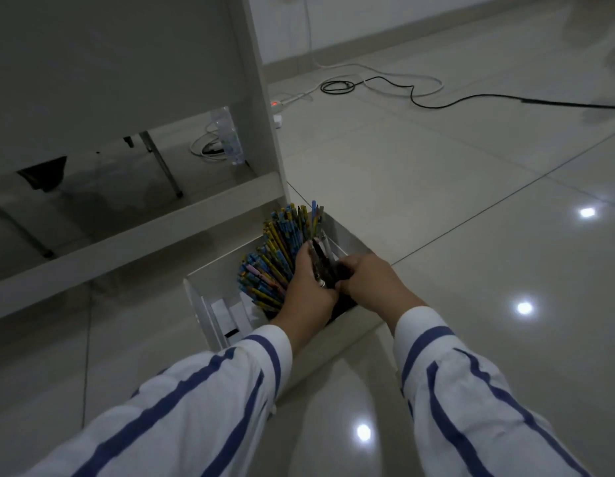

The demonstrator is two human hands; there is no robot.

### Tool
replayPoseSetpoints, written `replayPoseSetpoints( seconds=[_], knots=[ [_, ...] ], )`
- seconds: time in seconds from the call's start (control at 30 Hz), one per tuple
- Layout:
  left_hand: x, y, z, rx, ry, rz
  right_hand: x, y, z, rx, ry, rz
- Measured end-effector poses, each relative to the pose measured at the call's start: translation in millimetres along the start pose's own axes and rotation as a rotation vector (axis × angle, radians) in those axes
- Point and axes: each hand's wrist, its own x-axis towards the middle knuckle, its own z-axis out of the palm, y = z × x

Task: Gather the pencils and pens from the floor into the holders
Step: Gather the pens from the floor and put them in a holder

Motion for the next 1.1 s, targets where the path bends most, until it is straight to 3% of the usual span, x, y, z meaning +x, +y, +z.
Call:
replayPoseSetpoints(
  seconds=[0.3,0.53,0.67,0.83,1.1],
  knots=[
    [-3.9,2.4,-5.2,-0.057,0.006,0.109,-8.5,-9.1,-1.6,0.124,0.091,-0.024],
    [-5.2,-5.1,-4.6,0.489,0.016,0.222,-13.5,-10.9,5.6,-0.023,0.172,-0.038],
    [-9.5,-7.9,-5.6,0.579,-0.013,0.277,-13.9,-8.4,10.6,-0.070,0.171,-0.025],
    [-9.4,-6.1,-9.8,0.709,-0.103,0.191,-11.7,-6.9,15.6,-0.146,0.148,-0.052],
    [-13.5,-12.7,-12.1,0.824,-0.171,0.160,-17.5,4.2,33.8,-0.090,0.116,-0.305]
  ],
)
